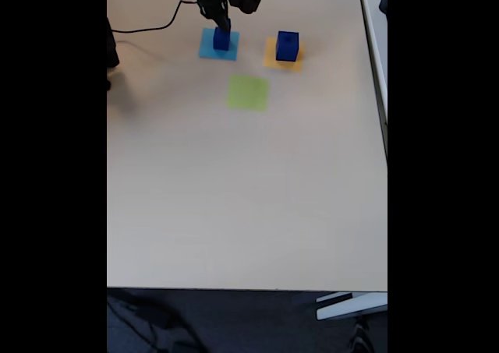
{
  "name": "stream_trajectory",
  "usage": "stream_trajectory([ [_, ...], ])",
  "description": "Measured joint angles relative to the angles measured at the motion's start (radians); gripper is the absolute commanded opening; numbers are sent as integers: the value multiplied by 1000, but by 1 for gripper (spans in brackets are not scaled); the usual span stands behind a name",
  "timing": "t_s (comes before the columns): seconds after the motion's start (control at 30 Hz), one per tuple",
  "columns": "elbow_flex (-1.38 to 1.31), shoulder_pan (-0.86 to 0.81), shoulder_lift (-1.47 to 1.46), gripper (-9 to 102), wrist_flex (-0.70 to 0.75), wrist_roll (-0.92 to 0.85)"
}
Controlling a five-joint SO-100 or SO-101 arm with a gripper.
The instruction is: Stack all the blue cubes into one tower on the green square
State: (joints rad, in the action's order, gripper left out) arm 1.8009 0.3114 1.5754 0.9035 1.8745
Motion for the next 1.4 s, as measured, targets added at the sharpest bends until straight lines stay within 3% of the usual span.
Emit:
stream_trajectory([
  [0.33,0,-2,-20,7,0,101],
  [1.4,0,-6,-21,18,9,69],
])
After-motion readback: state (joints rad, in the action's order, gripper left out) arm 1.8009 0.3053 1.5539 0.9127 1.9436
